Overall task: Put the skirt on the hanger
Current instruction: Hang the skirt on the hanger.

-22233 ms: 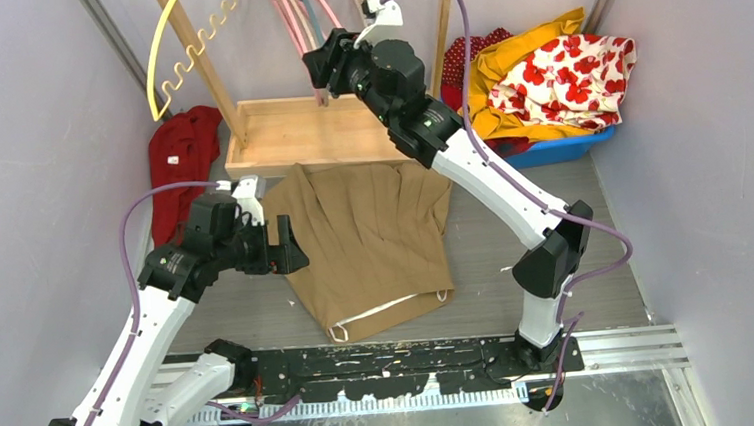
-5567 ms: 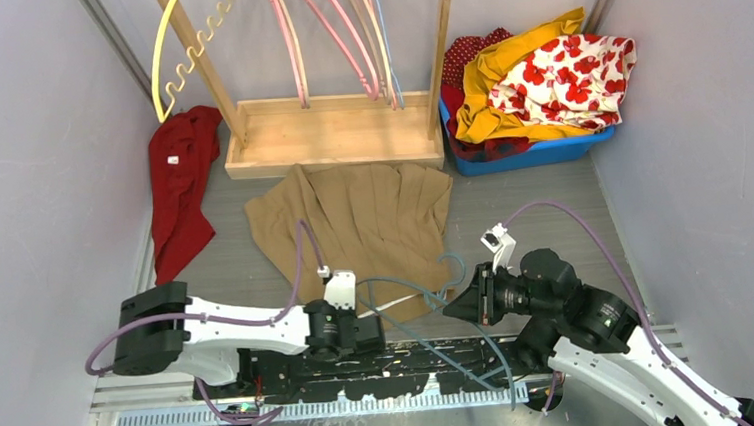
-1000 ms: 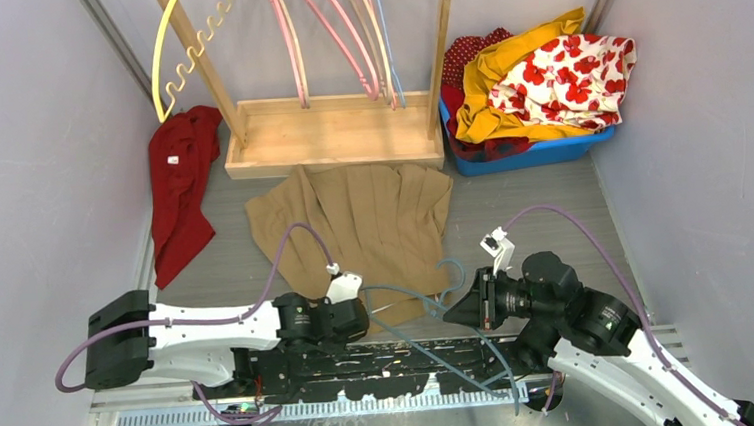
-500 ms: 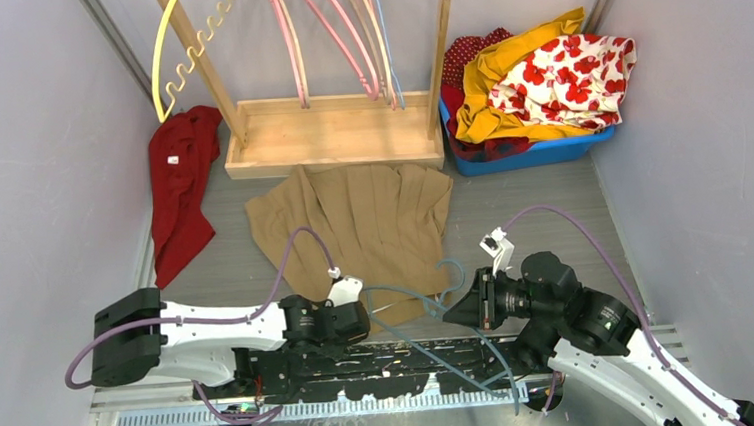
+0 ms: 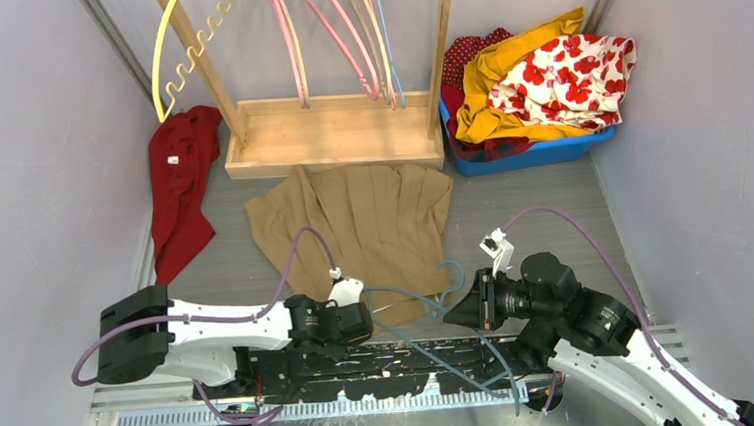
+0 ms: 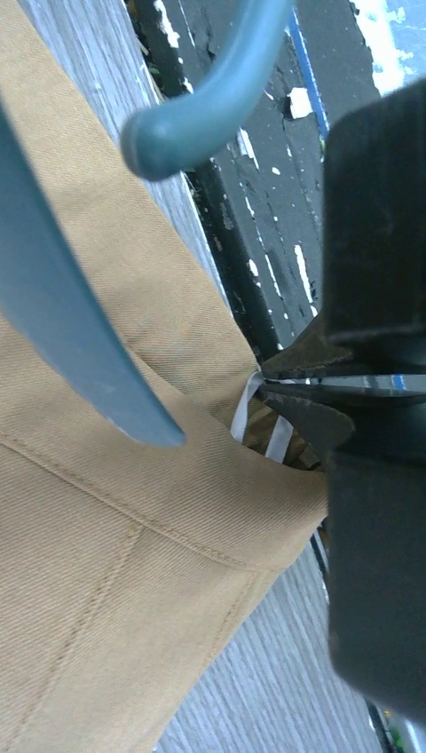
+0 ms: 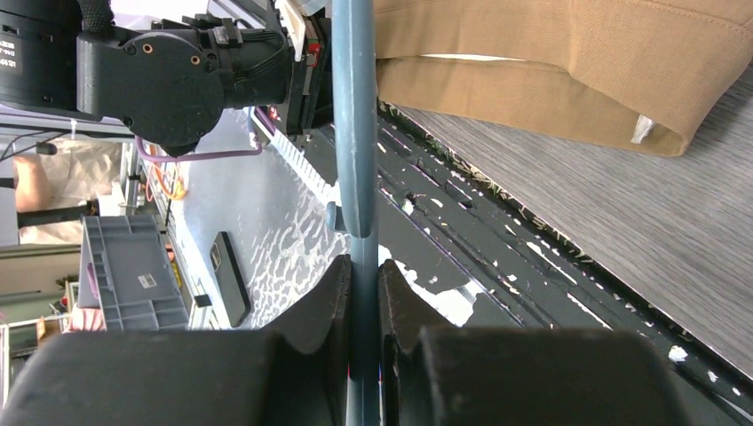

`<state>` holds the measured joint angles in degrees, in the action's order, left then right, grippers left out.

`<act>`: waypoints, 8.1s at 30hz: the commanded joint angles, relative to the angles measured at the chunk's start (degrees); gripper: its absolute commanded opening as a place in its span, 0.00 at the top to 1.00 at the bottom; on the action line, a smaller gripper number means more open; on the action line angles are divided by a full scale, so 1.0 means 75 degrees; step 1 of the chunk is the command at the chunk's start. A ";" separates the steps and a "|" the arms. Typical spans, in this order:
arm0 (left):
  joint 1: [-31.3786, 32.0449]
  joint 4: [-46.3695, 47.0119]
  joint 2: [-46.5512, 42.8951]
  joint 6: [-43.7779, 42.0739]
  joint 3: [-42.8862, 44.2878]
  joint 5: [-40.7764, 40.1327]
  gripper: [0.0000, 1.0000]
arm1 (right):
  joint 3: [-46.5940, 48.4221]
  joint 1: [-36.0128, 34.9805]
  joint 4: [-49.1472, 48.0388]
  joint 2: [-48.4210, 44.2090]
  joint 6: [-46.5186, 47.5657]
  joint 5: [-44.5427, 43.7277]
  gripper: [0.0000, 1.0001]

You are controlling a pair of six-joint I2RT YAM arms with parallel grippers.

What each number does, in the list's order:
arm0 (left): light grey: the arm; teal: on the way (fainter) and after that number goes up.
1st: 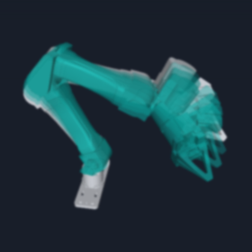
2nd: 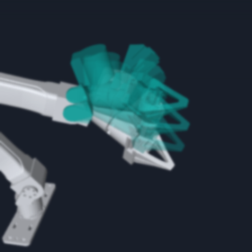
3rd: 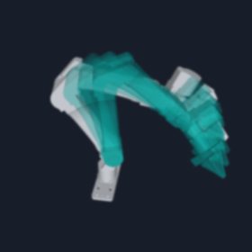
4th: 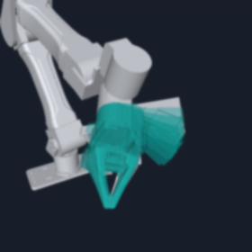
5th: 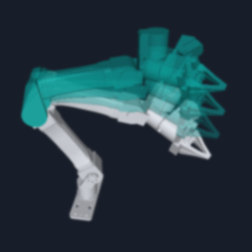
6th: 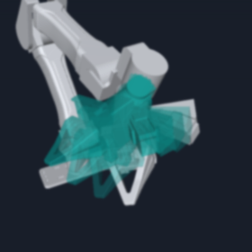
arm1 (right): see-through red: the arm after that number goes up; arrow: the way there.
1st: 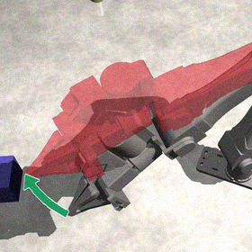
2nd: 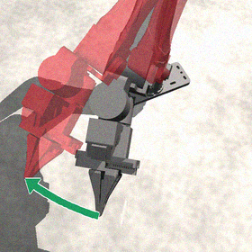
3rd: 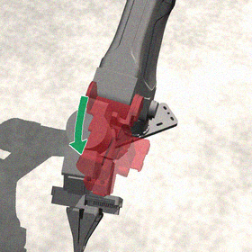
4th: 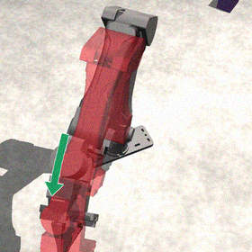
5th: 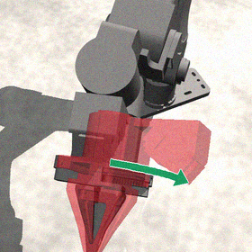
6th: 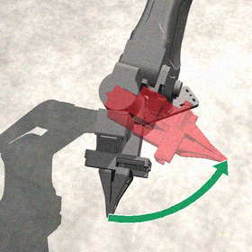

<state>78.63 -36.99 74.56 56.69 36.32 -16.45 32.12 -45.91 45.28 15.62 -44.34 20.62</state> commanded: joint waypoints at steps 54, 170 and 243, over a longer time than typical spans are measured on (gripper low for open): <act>-0.0025 -0.0069 0.0494 -0.1464 0.0526 0.0352 0.69 | 0.0115 -0.0008 -0.0541 -0.0010 -0.0006 0.0039 0.99; -0.0915 -0.1208 -0.2148 -0.1850 0.1196 -0.0832 1.00 | -0.1566 -0.0037 -0.3350 0.0666 -0.1281 0.1376 0.99; -0.0956 -0.0878 -0.3158 -0.1633 0.1469 -0.0670 0.71 | -0.2642 -0.1600 -0.8443 0.3128 0.0048 -0.1133 0.99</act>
<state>71.70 -46.48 52.34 43.40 46.70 -20.56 9.43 -55.37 -10.85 36.56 -47.79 16.25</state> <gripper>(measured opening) 0.287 0.168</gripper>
